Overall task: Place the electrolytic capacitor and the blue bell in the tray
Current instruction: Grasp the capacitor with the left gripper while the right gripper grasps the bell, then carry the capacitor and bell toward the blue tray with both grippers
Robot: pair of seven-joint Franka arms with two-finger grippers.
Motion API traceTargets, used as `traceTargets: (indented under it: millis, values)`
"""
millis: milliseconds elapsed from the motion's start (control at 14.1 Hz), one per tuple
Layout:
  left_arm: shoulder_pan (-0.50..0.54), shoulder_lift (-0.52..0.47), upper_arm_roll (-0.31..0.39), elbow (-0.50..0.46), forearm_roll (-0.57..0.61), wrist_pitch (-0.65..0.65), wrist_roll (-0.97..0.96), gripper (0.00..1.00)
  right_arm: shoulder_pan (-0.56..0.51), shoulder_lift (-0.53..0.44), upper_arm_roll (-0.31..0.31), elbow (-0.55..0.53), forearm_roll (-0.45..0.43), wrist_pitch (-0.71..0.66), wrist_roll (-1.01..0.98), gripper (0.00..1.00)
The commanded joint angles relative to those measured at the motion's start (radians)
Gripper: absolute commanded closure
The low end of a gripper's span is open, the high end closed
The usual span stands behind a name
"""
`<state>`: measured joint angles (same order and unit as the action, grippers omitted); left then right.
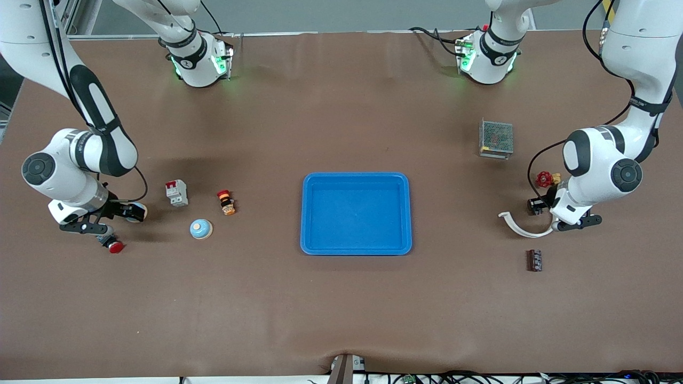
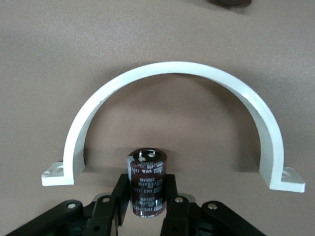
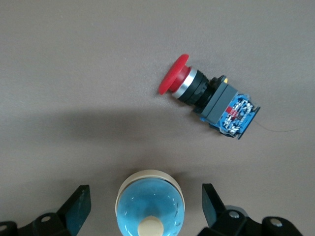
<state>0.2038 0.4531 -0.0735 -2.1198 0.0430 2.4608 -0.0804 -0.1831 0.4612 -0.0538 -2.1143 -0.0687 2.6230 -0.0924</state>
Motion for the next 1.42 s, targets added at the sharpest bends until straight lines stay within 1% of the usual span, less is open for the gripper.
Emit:
traceTargets:
  millis: [0, 212, 425, 637, 708, 779, 850, 920, 991, 1062, 1133, 1345]
  values:
    - [-0.006, -0.008, -0.003, -0.002, 0.002, -0.002, 0.008, 1.0, -0.022, 0.01, 0.015, -0.003, -0.01, 0.011, -0.006, 0.0]
    - [-0.006, -0.042, -0.031, 0.004, 0.002, -0.045, -0.01, 1.0, -0.024, 0.019, 0.017, -0.006, -0.008, 0.011, -0.006, 0.0]
    - [-0.004, -0.082, -0.084, 0.035, 0.0, -0.13, -0.06, 1.0, -0.025, 0.025, 0.017, -0.007, -0.005, 0.011, -0.006, 0.0]
    - [-0.006, -0.082, -0.195, 0.078, 0.0, -0.164, -0.259, 1.0, -0.027, 0.028, 0.017, -0.016, -0.005, 0.011, -0.006, 0.0]
    - [-0.01, -0.079, -0.225, 0.089, 0.0, -0.167, -0.316, 1.0, -0.027, 0.028, 0.017, -0.016, -0.005, 0.011, -0.004, 0.0]
    - [-0.018, -0.076, -0.248, 0.102, 0.0, -0.169, -0.359, 1.0, -0.026, 0.028, 0.017, -0.016, -0.005, 0.009, -0.003, 0.02]
    - [-0.033, -0.074, -0.256, 0.11, 0.0, -0.177, -0.393, 1.0, -0.025, 0.031, 0.017, -0.016, -0.005, 0.011, -0.004, 0.18]
    - [-0.061, -0.077, -0.256, 0.124, 0.0, -0.199, -0.425, 1.0, -0.027, 0.031, 0.017, -0.016, -0.005, 0.011, -0.004, 0.38]
    - [-0.085, -0.074, -0.258, 0.148, 0.0, -0.229, -0.459, 1.0, -0.027, 0.031, 0.017, -0.016, -0.005, 0.009, -0.004, 0.7]
    - [-0.115, -0.068, -0.258, 0.168, 0.0, -0.252, -0.505, 1.0, -0.029, 0.031, 0.017, -0.016, -0.005, 0.009, -0.004, 0.91]
    - [-0.153, -0.067, -0.258, 0.185, 0.0, -0.255, -0.559, 1.0, -0.036, 0.031, 0.017, -0.016, -0.003, 0.009, -0.004, 1.0]
    - [-0.256, -0.036, -0.256, 0.257, -0.002, -0.267, -0.711, 1.0, -0.047, 0.027, 0.034, -0.015, -0.005, -0.001, -0.004, 1.0]
